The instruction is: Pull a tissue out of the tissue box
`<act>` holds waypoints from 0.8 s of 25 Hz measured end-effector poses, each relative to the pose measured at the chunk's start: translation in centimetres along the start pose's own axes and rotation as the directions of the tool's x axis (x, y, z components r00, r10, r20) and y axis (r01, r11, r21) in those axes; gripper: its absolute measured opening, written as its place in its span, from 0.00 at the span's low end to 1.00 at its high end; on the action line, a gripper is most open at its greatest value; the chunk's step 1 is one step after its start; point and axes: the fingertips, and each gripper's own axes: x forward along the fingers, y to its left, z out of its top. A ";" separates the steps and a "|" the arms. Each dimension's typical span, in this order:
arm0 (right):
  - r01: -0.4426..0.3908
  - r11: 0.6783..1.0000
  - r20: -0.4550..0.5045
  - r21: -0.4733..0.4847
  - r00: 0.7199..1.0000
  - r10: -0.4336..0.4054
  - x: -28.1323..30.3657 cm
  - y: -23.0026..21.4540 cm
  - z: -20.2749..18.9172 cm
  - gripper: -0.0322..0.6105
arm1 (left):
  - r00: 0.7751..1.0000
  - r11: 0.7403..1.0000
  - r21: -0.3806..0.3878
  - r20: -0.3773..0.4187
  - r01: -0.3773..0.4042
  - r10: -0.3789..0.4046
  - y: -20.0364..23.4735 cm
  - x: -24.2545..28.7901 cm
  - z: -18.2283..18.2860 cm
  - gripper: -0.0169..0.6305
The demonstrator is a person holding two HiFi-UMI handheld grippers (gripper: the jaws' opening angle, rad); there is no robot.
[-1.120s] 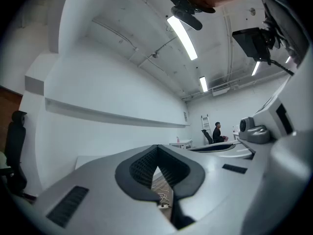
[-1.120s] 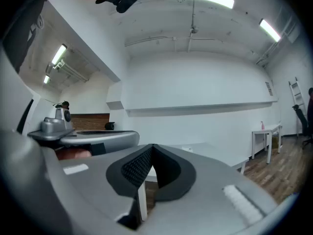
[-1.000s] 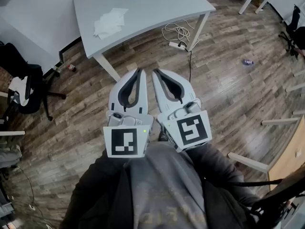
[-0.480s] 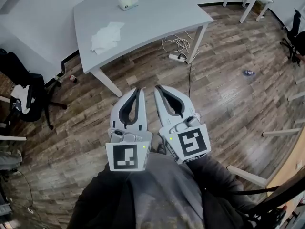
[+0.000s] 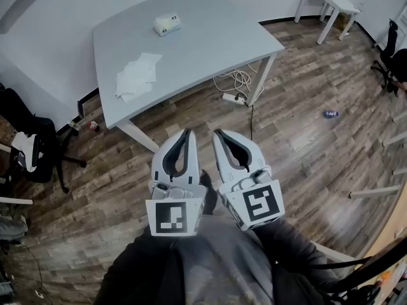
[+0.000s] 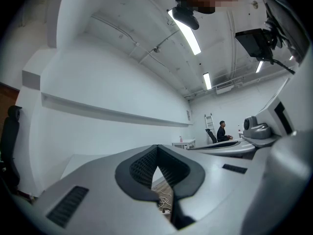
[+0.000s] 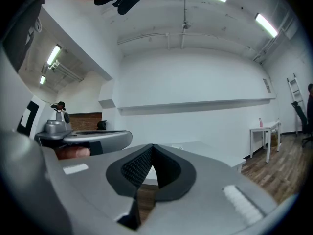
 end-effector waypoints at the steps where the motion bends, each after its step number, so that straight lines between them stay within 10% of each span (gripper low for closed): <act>1: 0.001 1.000 0.001 -0.003 1.000 -0.001 1.0 -0.7 0.0 0.05 | 1.000 1.000 -0.004 0.002 0.004 -0.004 0.4 1.2 -0.1 0.03; 20: -0.043 0.999 -0.011 -0.021 0.999 0.042 22.6 -11.3 2.7 0.05 | 1.000 0.999 -0.029 -0.024 -0.012 0.012 11.3 21.5 -1.4 0.03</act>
